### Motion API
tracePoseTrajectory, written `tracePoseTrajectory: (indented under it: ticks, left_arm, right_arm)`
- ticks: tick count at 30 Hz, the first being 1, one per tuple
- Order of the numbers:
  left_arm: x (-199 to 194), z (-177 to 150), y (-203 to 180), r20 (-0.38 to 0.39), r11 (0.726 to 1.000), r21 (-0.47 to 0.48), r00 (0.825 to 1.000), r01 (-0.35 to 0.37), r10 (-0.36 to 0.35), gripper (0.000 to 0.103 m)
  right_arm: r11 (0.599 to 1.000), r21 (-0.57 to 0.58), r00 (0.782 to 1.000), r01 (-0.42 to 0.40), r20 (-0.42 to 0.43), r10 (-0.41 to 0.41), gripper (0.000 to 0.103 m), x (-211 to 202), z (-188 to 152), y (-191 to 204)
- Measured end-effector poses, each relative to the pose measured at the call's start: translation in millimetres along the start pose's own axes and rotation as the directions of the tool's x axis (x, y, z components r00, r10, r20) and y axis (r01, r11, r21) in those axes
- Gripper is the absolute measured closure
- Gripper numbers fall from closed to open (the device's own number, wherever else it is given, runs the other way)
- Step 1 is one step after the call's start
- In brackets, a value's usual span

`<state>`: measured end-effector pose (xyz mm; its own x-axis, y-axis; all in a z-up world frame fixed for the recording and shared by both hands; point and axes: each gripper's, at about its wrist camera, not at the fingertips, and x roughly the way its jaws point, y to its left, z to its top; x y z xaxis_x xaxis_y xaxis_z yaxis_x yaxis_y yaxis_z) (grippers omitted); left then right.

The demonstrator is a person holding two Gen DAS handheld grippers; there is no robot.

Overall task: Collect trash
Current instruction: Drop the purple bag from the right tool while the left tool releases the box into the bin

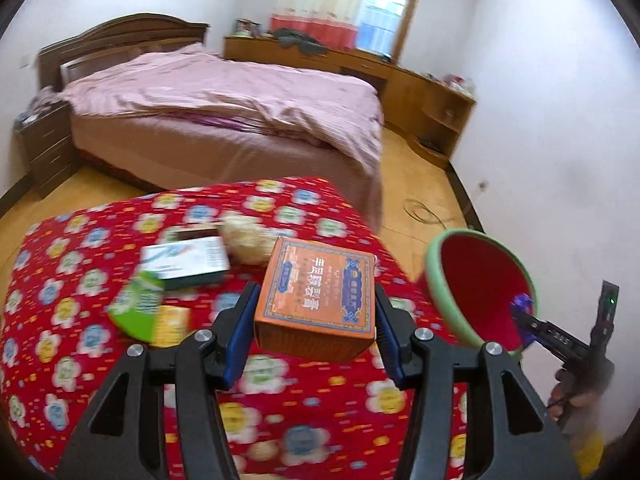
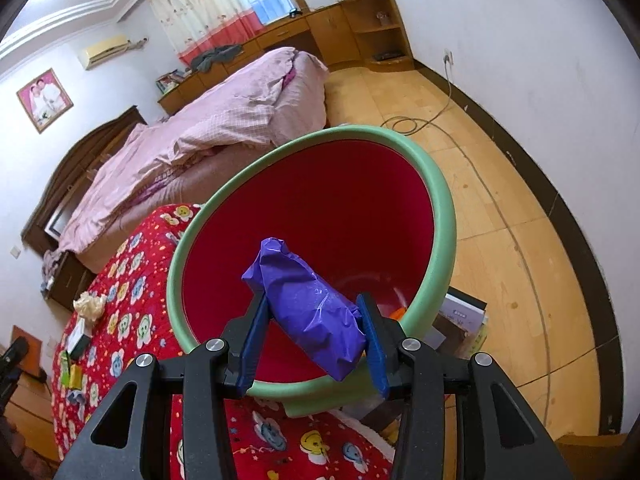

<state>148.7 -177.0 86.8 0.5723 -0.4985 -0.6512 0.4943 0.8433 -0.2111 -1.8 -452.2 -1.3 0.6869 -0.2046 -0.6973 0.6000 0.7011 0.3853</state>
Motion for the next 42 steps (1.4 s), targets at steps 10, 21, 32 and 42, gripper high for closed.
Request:
tracePoseTrajectory:
  ticks: [10, 21, 32, 42]
  left_arm:
    - [44, -9, -88, -0.078, 0.988, 0.113, 0.993, 0.101, -0.093, 0.049]
    - [87, -16, -145, -0.155, 0.975, 0.146, 0.977, 0.167, -0.144, 0.049]
    - [125, -23, -179, -0.280, 0.967, 0.157, 0.948, 0.202, -0.153, 0.045]
    - [111, -26, -181, -0.269, 0.963, 0.141, 0.945, 0.229, -0.186, 0.044]
  right_arm:
    - [0.995, 0.042, 0.996, -0.091, -0.002, 0.091, 0.051, 3, 10, -12]
    - [0.991, 0.053, 0.992, -0.119, 0.053, 0.116, 0.047, -18, 13, -25]
    - [0.994, 0.059, 0.993, -0.093, 0.079, 0.089, 0.047, -24, 11, -40]
    - [0.995, 0.048, 0.992, -0.090, 0.093, 0.085, 0.047, -29, 11, -39]
